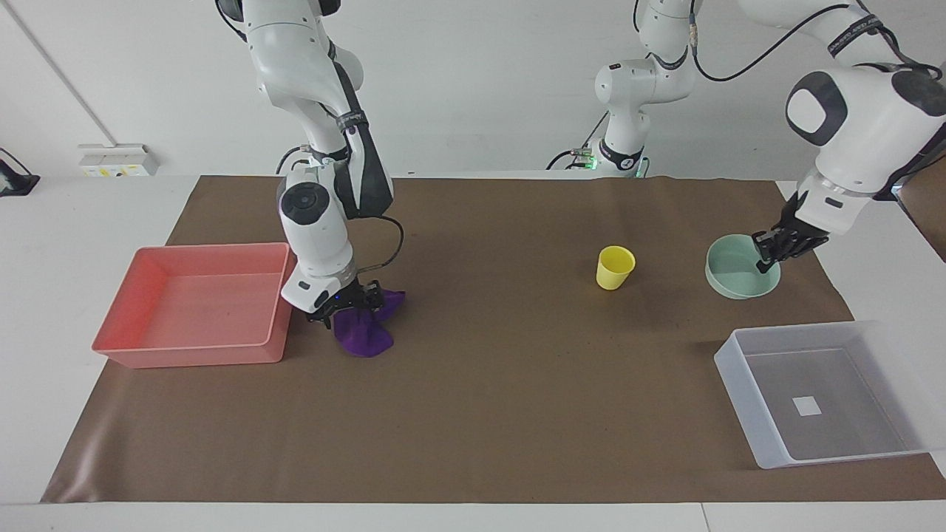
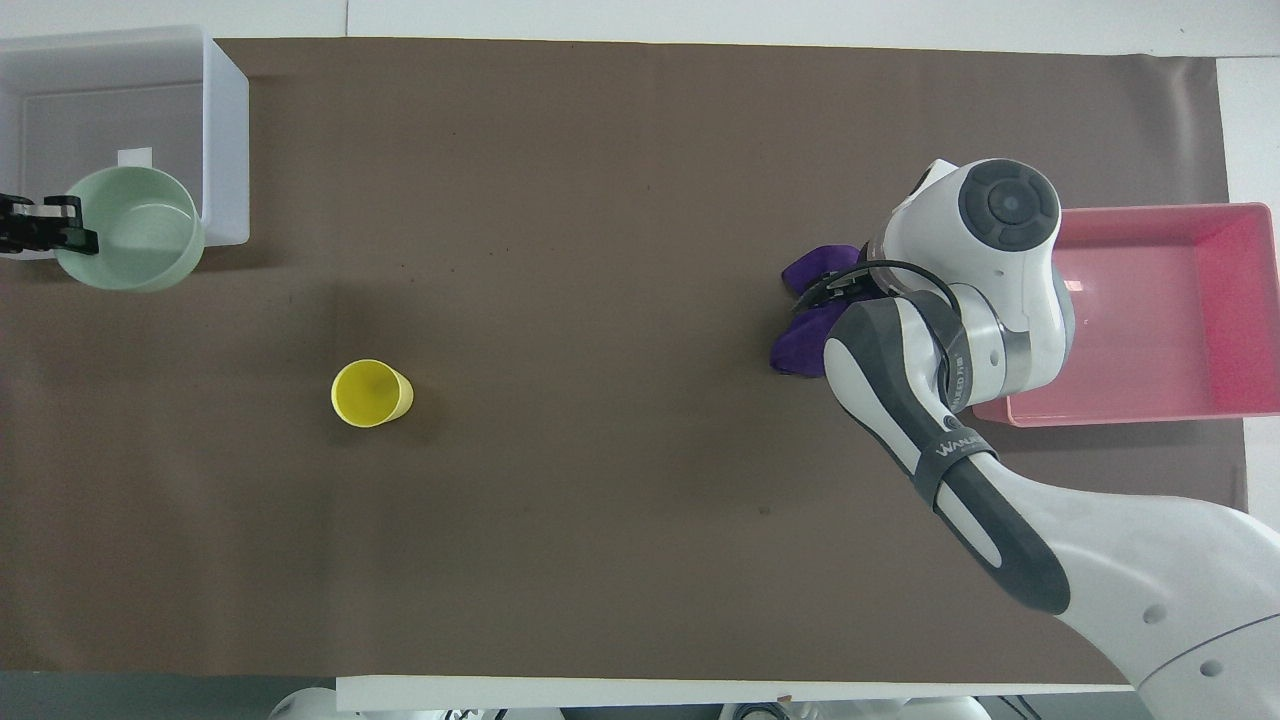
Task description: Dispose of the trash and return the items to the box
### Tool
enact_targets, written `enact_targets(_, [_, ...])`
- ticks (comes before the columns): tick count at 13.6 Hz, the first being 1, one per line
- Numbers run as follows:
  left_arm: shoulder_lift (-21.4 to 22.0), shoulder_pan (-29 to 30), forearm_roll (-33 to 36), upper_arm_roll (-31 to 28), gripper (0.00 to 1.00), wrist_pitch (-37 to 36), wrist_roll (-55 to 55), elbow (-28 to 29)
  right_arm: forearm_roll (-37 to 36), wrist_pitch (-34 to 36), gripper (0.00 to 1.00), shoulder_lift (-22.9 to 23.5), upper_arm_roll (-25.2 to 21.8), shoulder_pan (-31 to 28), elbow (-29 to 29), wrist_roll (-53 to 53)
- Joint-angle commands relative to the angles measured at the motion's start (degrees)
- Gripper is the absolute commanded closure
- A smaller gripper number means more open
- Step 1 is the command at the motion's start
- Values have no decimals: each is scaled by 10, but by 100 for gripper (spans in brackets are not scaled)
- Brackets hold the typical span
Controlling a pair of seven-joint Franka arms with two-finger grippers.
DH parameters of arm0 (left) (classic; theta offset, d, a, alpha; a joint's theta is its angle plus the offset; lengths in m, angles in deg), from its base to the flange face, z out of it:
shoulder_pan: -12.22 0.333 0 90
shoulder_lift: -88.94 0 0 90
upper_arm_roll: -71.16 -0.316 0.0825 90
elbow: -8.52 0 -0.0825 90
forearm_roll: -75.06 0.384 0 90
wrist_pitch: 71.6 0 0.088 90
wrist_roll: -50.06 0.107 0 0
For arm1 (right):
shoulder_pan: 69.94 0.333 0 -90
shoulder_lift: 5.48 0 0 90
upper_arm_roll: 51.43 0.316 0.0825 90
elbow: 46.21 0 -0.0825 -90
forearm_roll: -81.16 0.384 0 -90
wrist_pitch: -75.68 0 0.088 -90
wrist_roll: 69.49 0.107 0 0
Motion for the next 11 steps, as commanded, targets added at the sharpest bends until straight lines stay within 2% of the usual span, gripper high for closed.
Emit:
enact_targets(1, [-163, 56, -36, -1, 100, 39, 8, -147, 7, -20, 36, -2, -3, 1, -17, 6])
enact_targets(2, [-218, 62, -36, -1, 100, 51, 8, -203, 7, -20, 53, -3, -3, 0, -19, 6])
enact_targets(3, [-255, 70, -36, -1, 100, 79, 8, -227, 7, -18, 66, -3, -3, 0, -20, 6])
enact_targets(5, [-300, 74, -30, -1, 100, 183, 11, -210, 7, -15, 85, -3, -3, 0, -18, 8])
enact_targets(6, [-303, 74, -26, -2, 100, 226, 29, -176, 7, -13, 93, -3, -3, 0, -17, 8])
enact_targets(7, [-302, 77, -17, -2, 90, 273, 60, -145, 7, -13, 100, -4, -3, 0, -14, 9])
enact_targets(8, [-302, 83, -14, -2, 14, 286, 68, -141, 7, -6, 100, -8, -3, -4, -9, 9])
enact_targets(9, [-301, 92, -15, -1, 0, 268, 67, -148, 7, 14, 100, -14, -3, -8, 4, 9])
enact_targets(11, [-298, 88, -12, -1, 0, 215, 67, -187, 7, 65, 100, -35, -4, -24, 33, 9])
